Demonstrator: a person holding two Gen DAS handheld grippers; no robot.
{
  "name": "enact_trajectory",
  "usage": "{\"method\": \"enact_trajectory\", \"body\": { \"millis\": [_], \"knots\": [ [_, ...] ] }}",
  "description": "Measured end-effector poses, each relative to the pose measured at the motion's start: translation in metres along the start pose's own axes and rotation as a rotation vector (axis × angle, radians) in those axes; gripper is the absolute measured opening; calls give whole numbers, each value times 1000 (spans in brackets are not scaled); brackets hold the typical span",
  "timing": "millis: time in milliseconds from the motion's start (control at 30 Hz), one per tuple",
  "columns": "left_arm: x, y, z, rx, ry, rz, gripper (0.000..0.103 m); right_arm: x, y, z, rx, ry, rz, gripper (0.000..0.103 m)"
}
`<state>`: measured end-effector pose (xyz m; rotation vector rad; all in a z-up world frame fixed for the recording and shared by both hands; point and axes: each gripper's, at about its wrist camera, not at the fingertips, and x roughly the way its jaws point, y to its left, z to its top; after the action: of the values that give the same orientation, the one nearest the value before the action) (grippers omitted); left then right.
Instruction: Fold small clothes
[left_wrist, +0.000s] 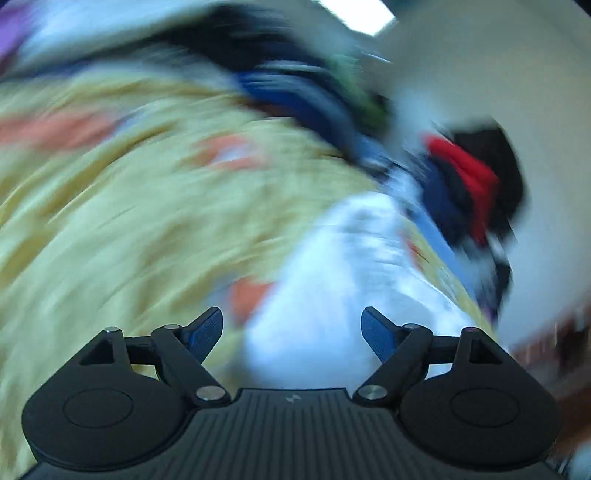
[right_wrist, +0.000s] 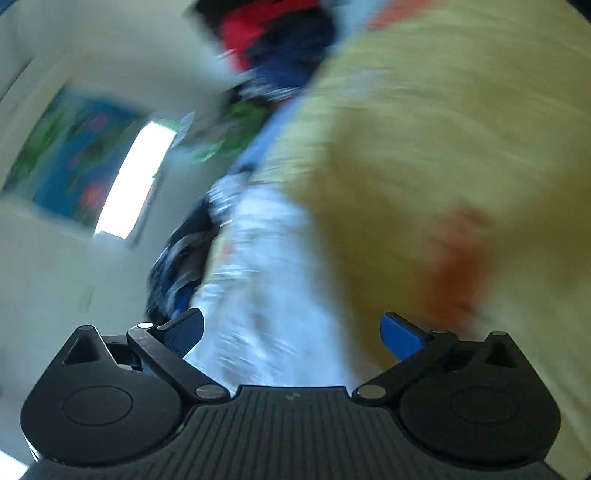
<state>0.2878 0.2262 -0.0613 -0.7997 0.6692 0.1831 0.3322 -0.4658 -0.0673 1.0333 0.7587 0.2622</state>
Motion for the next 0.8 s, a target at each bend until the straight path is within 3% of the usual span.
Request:
{"method": "enact_trajectory", "body": {
  "millis": [100, 200, 300, 400, 500, 567, 600, 633, 733, 800],
  "knots": [
    [-7, 22, -21, -138, 22, 52, 82, -19, -21, -36, 87, -3, -5, 100],
    [2, 20, -35, -214, 47, 55, 86, -6, -12, -61, 58, 25, -29, 100],
    [15, 7, -35, -231, 30, 49, 89, 18, 3, -73, -6, 14, -28, 99],
    [32, -1, -36, -259, 29, -9, 90, 45, 12, -71, 7, -41, 16, 100],
    [42, -15, -42, -225, -22, -21, 91, 64, 19, -68, -6, -103, 25, 102],
    [44, -26, -47, -182, -45, 12, 90, 73, 27, -74, -34, -139, 9, 91],
    [44, -31, -50, -153, -57, 41, 81, 79, 27, -74, -39, -131, 7, 65],
    [45, -36, -51, -131, -51, 57, 63, 88, 28, -74, -42, -122, -8, 35],
    [44, -43, -49, -99, -26, 13, 30, 89, 27, -72, -48, -126, 18, 30],
    [43, -48, -45, -81, -10, 2, 22, 89, 29, -69, -45, -125, 19, 28]
  ]
}}
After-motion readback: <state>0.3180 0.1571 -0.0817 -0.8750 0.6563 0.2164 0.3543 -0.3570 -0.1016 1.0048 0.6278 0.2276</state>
